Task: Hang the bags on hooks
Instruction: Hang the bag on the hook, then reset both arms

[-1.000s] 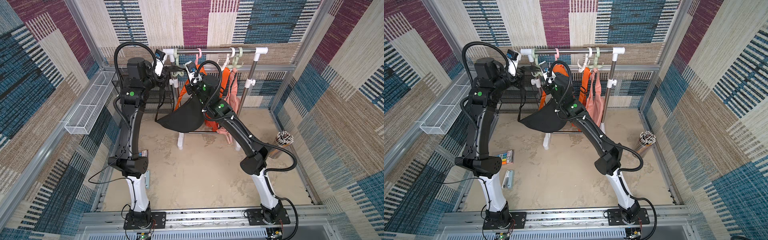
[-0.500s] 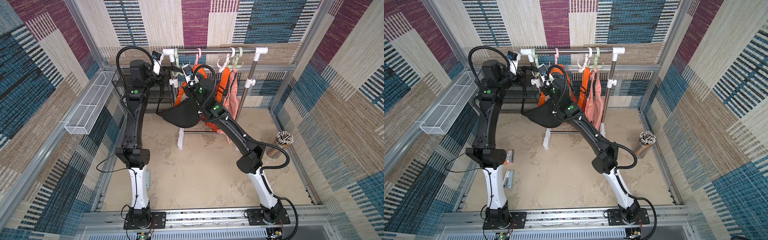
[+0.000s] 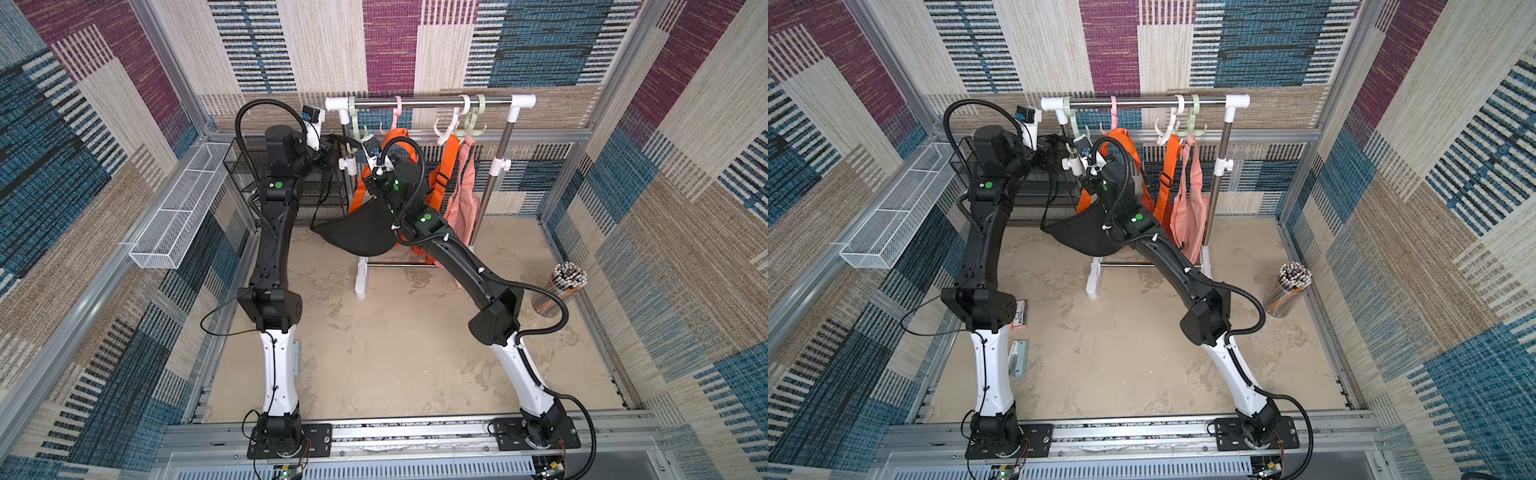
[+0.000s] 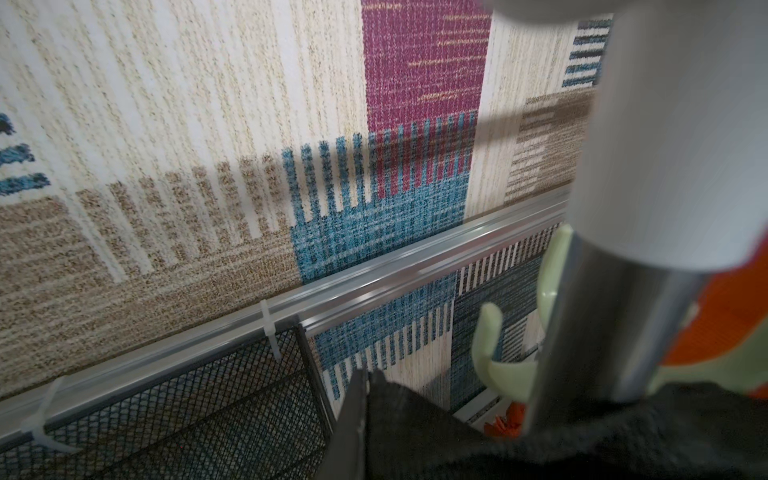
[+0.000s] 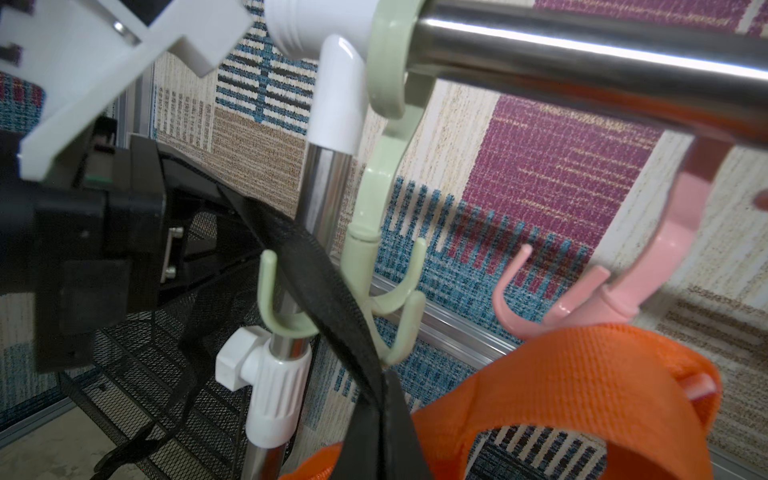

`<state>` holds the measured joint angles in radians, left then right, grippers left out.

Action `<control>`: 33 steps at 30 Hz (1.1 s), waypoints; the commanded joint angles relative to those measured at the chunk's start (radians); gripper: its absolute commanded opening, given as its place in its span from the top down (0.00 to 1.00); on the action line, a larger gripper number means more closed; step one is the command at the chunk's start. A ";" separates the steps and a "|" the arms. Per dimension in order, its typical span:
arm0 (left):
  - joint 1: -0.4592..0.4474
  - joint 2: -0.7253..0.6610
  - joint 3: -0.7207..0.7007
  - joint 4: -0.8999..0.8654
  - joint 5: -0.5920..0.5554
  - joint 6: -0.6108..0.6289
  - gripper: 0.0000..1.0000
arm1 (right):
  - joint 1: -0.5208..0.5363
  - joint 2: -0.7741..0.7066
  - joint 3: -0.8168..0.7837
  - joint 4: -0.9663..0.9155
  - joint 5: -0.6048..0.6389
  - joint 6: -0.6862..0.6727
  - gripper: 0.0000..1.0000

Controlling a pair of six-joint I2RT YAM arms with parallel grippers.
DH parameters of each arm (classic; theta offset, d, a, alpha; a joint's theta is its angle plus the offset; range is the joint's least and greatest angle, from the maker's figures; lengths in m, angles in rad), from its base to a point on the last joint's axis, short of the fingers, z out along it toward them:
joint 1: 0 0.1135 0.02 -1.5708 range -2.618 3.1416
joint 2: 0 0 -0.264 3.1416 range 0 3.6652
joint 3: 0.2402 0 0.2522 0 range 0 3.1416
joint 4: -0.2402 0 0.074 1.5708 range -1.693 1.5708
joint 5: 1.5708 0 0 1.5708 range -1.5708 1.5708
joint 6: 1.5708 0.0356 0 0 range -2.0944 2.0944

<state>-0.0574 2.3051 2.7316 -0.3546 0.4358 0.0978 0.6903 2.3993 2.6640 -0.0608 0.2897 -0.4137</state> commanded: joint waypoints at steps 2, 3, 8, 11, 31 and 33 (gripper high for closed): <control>0.014 -0.043 -0.105 0.028 -0.004 -0.037 1.00 | -0.011 0.004 0.007 -0.033 0.042 0.051 1.00; 0.014 -0.064 -0.147 0.033 0.012 -0.031 1.00 | -0.011 0.003 0.002 -0.051 0.022 0.072 1.00; 0.013 -0.203 -0.387 0.126 0.093 -0.008 0.69 | -0.010 -0.047 -0.077 -0.102 -0.098 0.126 0.73; 0.014 -0.303 -0.558 0.230 0.105 -0.012 0.51 | -0.009 -0.108 -0.161 -0.117 -0.190 0.145 0.49; 0.014 -1.169 -1.744 0.716 -0.264 -0.138 0.01 | -0.065 -1.040 -1.461 0.154 -0.080 0.274 0.00; 0.014 -1.303 -1.949 0.725 -0.351 -0.127 0.01 | -0.113 -1.129 -1.606 0.181 -0.108 0.312 0.00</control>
<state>-0.0456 1.1015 0.9375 0.3325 0.2569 -0.0235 0.6144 1.3445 1.1679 0.0887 0.1452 -0.1726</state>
